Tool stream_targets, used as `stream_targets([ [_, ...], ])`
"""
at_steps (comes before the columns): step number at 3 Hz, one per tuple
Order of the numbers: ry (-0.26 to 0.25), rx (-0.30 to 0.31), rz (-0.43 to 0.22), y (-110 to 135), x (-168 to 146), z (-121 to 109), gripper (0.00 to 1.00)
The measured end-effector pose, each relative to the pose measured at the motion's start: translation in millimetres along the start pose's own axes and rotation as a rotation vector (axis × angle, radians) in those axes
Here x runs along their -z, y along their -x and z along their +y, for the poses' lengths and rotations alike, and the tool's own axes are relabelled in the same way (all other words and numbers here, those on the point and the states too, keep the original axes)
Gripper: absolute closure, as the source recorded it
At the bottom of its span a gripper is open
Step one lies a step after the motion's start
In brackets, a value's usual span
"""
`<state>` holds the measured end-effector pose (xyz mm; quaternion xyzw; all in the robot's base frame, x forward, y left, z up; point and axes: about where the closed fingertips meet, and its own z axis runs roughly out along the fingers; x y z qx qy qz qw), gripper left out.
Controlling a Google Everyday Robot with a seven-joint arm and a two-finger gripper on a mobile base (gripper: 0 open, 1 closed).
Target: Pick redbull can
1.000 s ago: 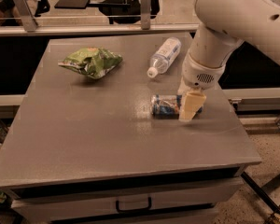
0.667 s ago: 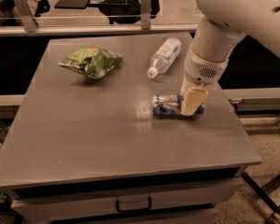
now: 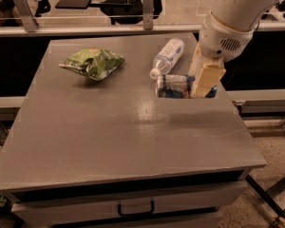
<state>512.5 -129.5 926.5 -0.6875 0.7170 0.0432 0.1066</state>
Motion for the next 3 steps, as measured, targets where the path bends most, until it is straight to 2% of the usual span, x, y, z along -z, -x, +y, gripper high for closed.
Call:
stream_targets([
  [1,-0.027,0.056,-0.05,14.6,37.4,1.8,1.0],
  [2,-0.048,0.109,-0.086,29.5,59.5,-0.3,1.0],
  [3,-0.078,0.117,-0.105,36.4,62.7,-7.9,1.0],
])
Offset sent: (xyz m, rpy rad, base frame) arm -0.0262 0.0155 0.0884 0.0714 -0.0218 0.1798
